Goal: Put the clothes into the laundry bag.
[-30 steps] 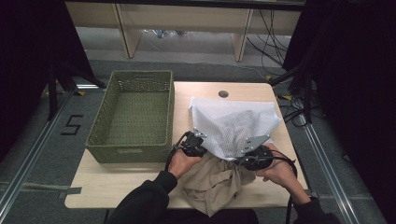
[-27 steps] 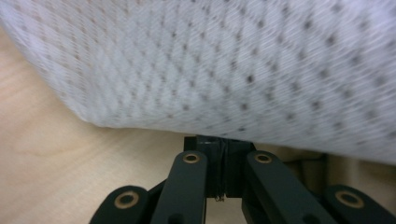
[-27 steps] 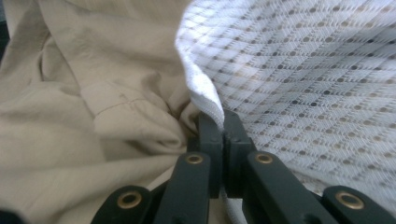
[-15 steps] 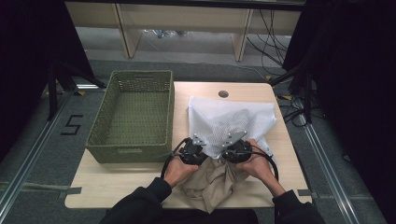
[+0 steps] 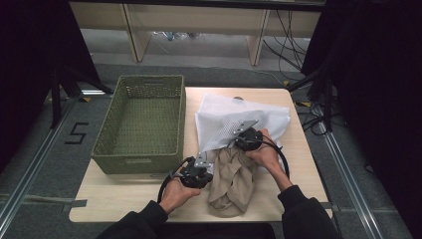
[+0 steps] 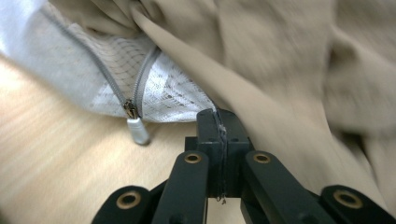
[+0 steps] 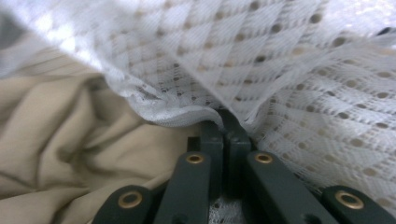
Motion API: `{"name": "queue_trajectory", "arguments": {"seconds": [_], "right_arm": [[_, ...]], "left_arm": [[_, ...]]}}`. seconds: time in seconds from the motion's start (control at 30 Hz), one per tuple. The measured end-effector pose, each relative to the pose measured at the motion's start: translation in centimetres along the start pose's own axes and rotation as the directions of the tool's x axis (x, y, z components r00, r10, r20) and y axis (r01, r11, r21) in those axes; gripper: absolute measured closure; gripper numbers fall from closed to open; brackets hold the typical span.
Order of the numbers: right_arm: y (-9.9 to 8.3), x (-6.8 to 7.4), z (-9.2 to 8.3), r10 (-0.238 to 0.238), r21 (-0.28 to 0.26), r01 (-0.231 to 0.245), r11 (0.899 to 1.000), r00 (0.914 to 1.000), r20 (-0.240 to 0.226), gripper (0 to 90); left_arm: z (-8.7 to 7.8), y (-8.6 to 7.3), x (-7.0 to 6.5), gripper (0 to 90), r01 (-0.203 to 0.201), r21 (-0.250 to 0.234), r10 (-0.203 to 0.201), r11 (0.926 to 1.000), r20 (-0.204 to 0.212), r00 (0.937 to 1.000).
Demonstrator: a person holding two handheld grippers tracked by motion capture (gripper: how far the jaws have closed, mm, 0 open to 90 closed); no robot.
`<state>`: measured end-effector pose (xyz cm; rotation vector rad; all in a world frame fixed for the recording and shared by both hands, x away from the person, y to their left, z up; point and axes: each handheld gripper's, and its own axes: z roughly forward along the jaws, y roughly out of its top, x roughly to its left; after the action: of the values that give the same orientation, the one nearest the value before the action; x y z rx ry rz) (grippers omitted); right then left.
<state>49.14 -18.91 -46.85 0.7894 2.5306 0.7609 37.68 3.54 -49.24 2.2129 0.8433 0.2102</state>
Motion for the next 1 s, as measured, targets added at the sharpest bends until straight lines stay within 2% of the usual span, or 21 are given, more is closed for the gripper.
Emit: {"name": "queue_trajectory", "arguments": {"seconds": [0.03, 0.07, 0.2, 0.23, 0.27, 0.33, 0.37, 0.47, 0.5, 0.57, 0.6, 0.63, 0.67, 0.7, 0.73, 0.77, 0.83, 0.87, 0.93, 0.97, 1.0], "right_arm": [[0.2, -0.5, 0.2, -0.007, -0.006, 0.007, 1.000, 1.0000, 0.004, 90.0], [0.4, -1.0, 0.3, -0.005, -0.008, 0.005, 1.000, 0.9999, 0.011, 90.0], [0.8, -2.5, 1.3, 0.023, -0.014, -0.022, 1.000, 0.9993, 0.031, 90.0], [0.8, -2.7, 1.5, 0.027, -0.016, -0.026, 1.000, 0.9989, 0.039, 90.0], [0.8, -2.9, 1.5, 0.032, -0.019, -0.031, 0.999, 0.9990, 0.033, 90.0], [0.7, -3.1, 1.2, 0.018, -0.018, -0.018, 1.000, 0.9992, 0.035, 90.0], [0.6, -3.1, 1.1, 0.022, -0.012, -0.021, 1.000, 0.9994, 0.027, 90.0], [0.5, -2.8, 0.5, 0.029, -0.032, -0.029, 0.999, 0.9996, -0.004, 90.0], [0.5, -2.8, 0.0, 0.005, -0.031, -0.005, 1.000, 1.0000, -0.001, 90.0], [0.6, -2.6, -1.0, -0.016, -0.052, 0.016, 0.999, 0.9998, -0.009, 90.0], [0.6, -2.5, -1.5, -0.015, -0.064, 0.015, 0.998, 0.9998, -0.011, 90.0], [0.6, -2.4, -2.2, -0.018, -0.077, 0.015, 0.997, 0.9991, -0.039, 90.0], [0.6, -2.2, -3.0, -0.025, -0.087, 0.022, 0.996, 0.9991, -0.033, 90.0], [0.7, -2.0, -3.8, -0.035, -0.095, 0.032, 0.995, 0.9989, -0.031, 90.0], [0.7, -1.9, -4.5, -0.060, -0.107, 0.056, 0.993, 0.9974, -0.041, 90.0], [0.6, -1.6, -5.4, -0.055, -0.118, 0.049, 0.992, 0.9972, -0.050, 90.0], [0.5, -1.2, -6.8, -0.067, -0.132, 0.059, 0.990, 0.9961, -0.058, 90.0], [0.4, -1.1, -7.5, -0.077, -0.144, 0.066, 0.987, 0.9948, -0.067, 90.0], [0.2, -0.6, -8.7, -0.098, -0.163, 0.083, 0.983, 0.9914, -0.087, 90.0], [0.2, -0.4, -9.2, -0.109, -0.163, 0.094, 0.982, 0.9902, -0.087, 90.0], [0.2, -0.1, -9.5, -0.100, -0.162, 0.084, 0.983, 0.9909, -0.090, 90.0]], "left_arm": [[-0.3, -0.2, 0.0, 89.2, -0.014, 0.005, 0.014, 0.9999, 0.002, 0.9999], [-0.5, -0.3, -0.2, 89.2, -0.005, 0.002, 0.005, 1.0000, 0.003, 1.0000], [-1.3, -1.1, -0.7, 89.2, -0.038, 0.020, 0.038, 0.9991, 0.015, 0.9992], [-1.5, -1.3, -0.5, 89.1, -0.046, 0.015, 0.046, 0.9988, 0.011, 0.9989], [-1.7, -1.4, -0.4, 89.1, -0.027, 0.016, 0.027, 0.9995, 0.011, 0.9996], [-2.0, -1.6, 0.4, 89.0, -0.037, 0.018, 0.037, 0.9991, -0.013, 0.9992], [-2.1, -1.7, 0.8, 88.9, -0.011, 0.012, 0.011, 0.9999, -0.030, 0.9995], [-2.3, -1.8, 1.3, 88.3, -0.016, 0.021, 0.017, 0.9996, -0.023, 0.9996], [-2.3, -1.9, 1.3, 87.9, 0.000, 0.015, 0.001, 0.9999, -0.023, 0.9997], [-2.4, -1.9, 1.5, 87.4, -0.032, 0.028, 0.032, 0.9991, -0.026, 0.9991], [-2.4, -2.0, 1.5, 87.0, -0.008, 0.019, 0.009, 0.9998, -0.039, 0.9992], [-2.6, -2.0, 1.6, 86.5, -0.029, 0.018, 0.030, 0.9994, -0.037, 0.9989], [-2.7, -2.0, 1.7, 86.1, -0.005, 0.013, 0.006, 0.9999, -0.042, 0.9991], [-2.9, -2.0, 1.8, 85.8, -0.013, 0.017, 0.014, 0.9998, -0.042, 0.9990], [-3.1, -2.1, 1.9, 85.6, -0.025, 0.015, 0.026, 0.9996, -0.050, 0.9984], [-3.3, -2.2, 1.9, 84.8, -0.019, 0.018, 0.020, 0.9997, -0.069, 0.9974], [-3.7, -2.2, 2.0, 81.7, -0.056, 0.021, 0.058, 0.9982, -0.103, 0.9930], [-4.0, -2.2, 1.8, 80.4, -0.041, 0.017, 0.043, 0.9990, -0.109, 0.9931], [-4.6, -1.8, 1.3, 72.6, -0.045, -0.011, 0.043, 0.9989, -0.109, 0.9931], [-4.9, -1.5, 1.0, 65.2, -0.050, -0.024, 0.046, 0.9985, -0.116, 0.9922], [-5.2, -1.0, 0.5, 58.9, -0.057, -0.047, 0.051, 0.9973, -0.121, 0.9913]]}}
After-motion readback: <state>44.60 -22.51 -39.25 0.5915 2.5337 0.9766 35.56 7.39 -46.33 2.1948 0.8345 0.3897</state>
